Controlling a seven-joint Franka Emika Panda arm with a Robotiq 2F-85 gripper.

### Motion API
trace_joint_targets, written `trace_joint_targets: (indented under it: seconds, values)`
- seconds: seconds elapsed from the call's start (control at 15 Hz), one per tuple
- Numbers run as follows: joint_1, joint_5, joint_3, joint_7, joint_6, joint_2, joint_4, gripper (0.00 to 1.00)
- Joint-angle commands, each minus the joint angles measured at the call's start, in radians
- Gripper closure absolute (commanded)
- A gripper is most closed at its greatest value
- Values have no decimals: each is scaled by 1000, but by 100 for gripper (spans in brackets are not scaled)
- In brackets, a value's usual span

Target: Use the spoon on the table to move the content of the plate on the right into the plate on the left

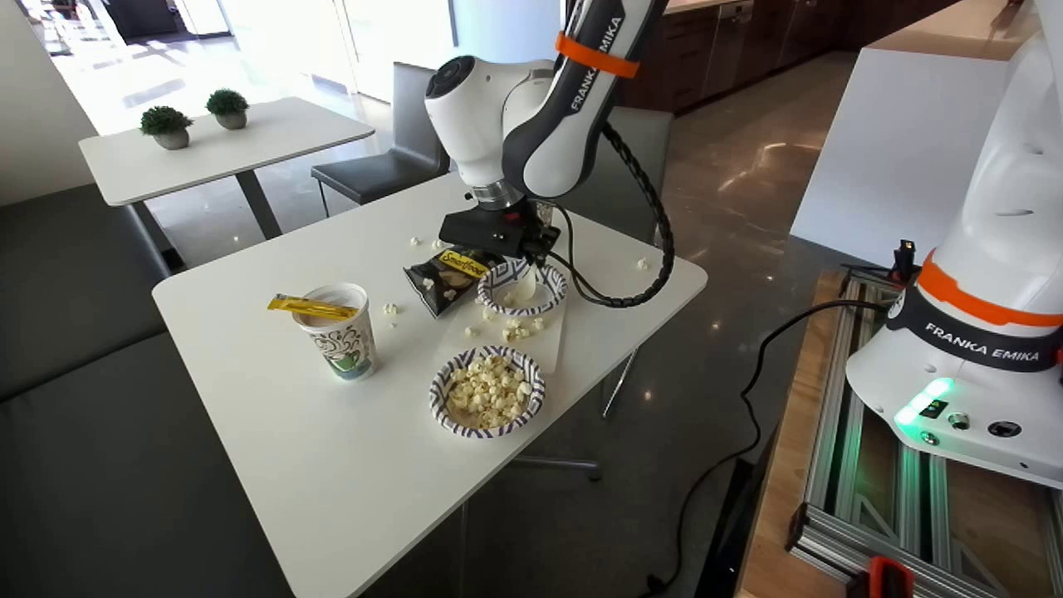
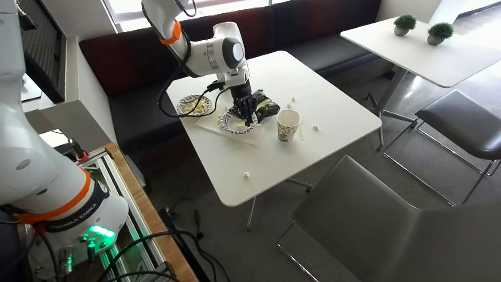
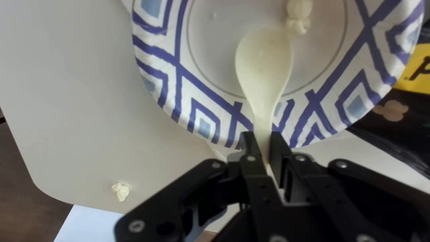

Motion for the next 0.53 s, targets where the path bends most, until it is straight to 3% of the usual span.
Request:
trace_joint_targets:
  seconds: [0.0,0.47]
  values:
    - [34,-2,-31,9,38,8,-7,97]
    - [76,-33,-69,40,67,22,0,97]
